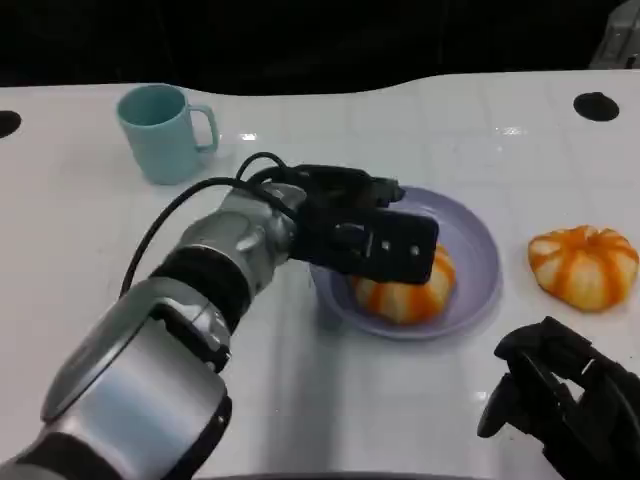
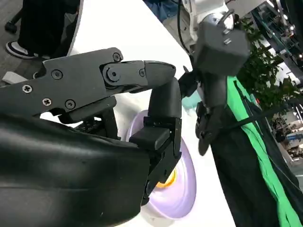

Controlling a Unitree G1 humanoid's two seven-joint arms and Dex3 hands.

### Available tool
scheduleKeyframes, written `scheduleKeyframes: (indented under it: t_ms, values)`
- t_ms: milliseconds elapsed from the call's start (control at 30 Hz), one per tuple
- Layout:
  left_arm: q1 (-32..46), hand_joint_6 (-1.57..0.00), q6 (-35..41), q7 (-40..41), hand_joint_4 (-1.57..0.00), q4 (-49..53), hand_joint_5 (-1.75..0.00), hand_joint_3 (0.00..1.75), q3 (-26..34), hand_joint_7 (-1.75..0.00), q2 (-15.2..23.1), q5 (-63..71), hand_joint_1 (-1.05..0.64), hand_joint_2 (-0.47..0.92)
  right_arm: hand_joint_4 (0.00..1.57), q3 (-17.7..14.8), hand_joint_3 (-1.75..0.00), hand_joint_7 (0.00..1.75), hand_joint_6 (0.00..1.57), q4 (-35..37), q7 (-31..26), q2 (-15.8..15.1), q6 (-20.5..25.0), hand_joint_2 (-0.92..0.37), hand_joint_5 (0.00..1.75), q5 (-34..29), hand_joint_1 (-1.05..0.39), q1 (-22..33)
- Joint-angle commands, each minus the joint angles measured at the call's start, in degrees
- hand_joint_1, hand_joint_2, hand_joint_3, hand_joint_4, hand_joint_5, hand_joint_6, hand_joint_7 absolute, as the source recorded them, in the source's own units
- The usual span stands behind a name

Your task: Grasp the bread from the table and place it into the plate.

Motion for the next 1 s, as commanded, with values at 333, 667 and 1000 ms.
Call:
scheduleKeyframes:
  t_ms: [333,667,1000]
  values:
    - [6.97,-0.2,-8.76,-18.32,-0.14,-5.36,-0.14,0.39,20.26,-0.04,4.96,-24.95,-0.8,0.92,0.6,-0.73,-0.23,1.32,0.55,0.51,0.27,-0.29,-0.67,-0.92,1.71,0.73,-0.44,-0.87]
    - [13.52,-0.42,-4.41,-27.24,-0.2,-10.42,-0.73,0.3,31.56,-0.08,4.23,-39.67,-0.73,0.92,0.61,-0.53,-0.2,1.32,0.55,-0.04,-0.21,-0.16,-0.29,-0.92,1.69,0.81,-0.44,-0.76]
    - [38.11,-0.46,24.66,-25.54,-0.51,-49.03,-1.63,0.36,41.18,-1.33,1.6,-62.05,-0.6,0.92,0.6,-0.21,-0.23,1.32,0.55,-0.71,-0.65,-0.18,-0.13,-0.92,1.71,0.41,-0.44,-0.32]
